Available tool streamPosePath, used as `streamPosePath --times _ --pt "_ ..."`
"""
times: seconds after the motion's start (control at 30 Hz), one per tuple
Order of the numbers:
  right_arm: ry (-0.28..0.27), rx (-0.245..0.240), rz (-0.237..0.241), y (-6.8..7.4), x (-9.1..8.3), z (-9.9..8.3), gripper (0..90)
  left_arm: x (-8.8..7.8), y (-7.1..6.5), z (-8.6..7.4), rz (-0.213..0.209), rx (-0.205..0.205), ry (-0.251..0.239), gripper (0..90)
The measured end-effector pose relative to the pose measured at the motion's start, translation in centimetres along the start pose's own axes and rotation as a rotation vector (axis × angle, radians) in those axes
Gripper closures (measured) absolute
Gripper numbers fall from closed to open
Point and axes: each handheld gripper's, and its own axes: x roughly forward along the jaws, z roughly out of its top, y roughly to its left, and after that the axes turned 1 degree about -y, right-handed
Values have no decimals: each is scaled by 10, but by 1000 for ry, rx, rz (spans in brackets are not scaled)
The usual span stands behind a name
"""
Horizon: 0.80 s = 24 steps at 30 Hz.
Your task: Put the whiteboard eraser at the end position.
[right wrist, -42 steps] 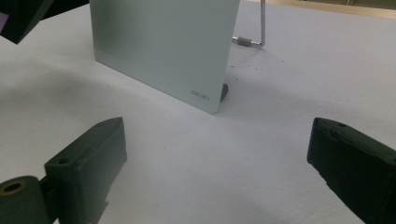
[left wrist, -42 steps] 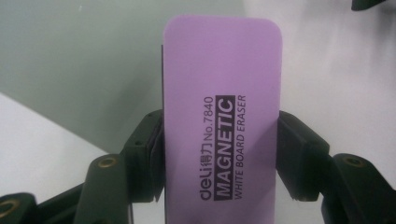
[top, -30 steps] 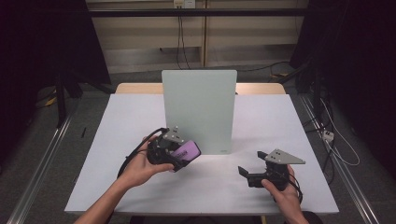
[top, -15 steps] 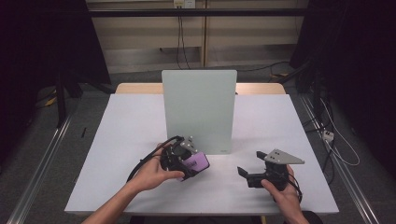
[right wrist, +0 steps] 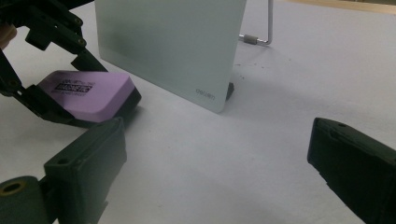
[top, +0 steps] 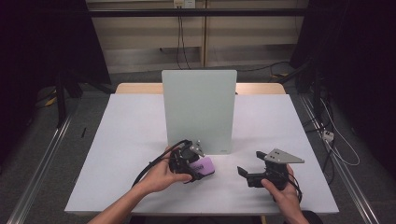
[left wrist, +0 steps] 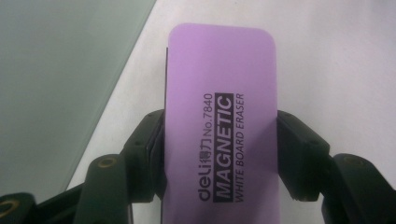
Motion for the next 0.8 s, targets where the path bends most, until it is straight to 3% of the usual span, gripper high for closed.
streamPosePath --times 0.3,0.4,0.63,0.8 --pt "-1 2 3 0 0 0 44 6 0 0 -22 -18 -10 405" --pt "1 0 2 0 0 0 45 7 -1 0 -4 -1 -12 405" --pt "2 0 -4 0 1 0 44 8 -1 -4 -4 -15 -44 400" --pt "2 5 -6 0 1 0 44 8 -3 -4 18 -10 -48 399"
